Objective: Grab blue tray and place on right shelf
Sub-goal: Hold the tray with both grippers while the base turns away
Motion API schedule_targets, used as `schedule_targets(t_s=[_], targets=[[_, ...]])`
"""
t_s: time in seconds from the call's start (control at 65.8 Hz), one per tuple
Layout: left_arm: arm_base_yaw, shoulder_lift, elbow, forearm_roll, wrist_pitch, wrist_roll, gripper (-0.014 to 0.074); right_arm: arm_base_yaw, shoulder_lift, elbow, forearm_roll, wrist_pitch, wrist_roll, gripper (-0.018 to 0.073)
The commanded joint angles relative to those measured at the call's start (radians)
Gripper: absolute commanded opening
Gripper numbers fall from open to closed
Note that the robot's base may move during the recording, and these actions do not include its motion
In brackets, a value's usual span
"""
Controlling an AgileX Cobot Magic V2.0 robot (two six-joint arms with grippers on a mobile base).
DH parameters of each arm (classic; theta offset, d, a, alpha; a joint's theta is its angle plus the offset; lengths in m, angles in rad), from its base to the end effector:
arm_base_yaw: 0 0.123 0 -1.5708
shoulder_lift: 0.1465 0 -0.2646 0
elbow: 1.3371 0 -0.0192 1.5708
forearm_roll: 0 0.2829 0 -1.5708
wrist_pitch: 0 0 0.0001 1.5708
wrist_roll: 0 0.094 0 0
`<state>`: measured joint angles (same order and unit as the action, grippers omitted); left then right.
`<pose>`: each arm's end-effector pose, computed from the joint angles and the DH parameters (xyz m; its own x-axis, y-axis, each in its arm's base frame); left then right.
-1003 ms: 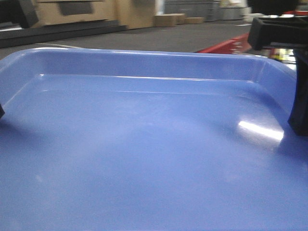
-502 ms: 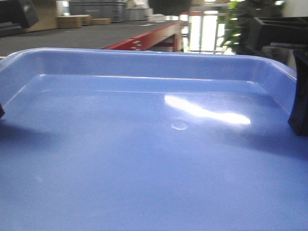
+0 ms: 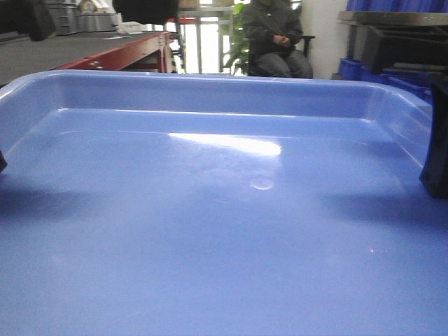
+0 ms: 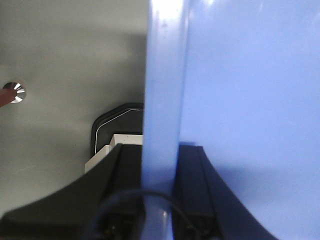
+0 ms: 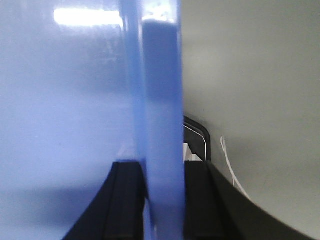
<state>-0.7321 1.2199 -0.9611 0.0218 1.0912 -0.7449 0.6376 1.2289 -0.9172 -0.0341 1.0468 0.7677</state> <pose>0.1922 -0.1702 0.2631 -0.9710 -0.0286 -0.2373 0.0174 0.9817 -0.1896 0.2076 0.1504 0.2485 -0.9625 0.1355 -0.2352 0.0937 0.9791 0.1808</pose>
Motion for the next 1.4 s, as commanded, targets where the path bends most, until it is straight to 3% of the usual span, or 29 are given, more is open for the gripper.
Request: schedule_targets(t_s=[0.0,1.383], targets=[[-0.011,-0.025,-0.027,-0.027,-0.042,-0.021,0.0,0.005,-0.027,-0.029,0.01,-0.044,0.009,0.0202],[-0.011,-0.025,-0.027,-0.027,-0.042,-0.021,0.0,0.005,-0.027,-0.029,0.01,-0.044,0.009,0.0202]])
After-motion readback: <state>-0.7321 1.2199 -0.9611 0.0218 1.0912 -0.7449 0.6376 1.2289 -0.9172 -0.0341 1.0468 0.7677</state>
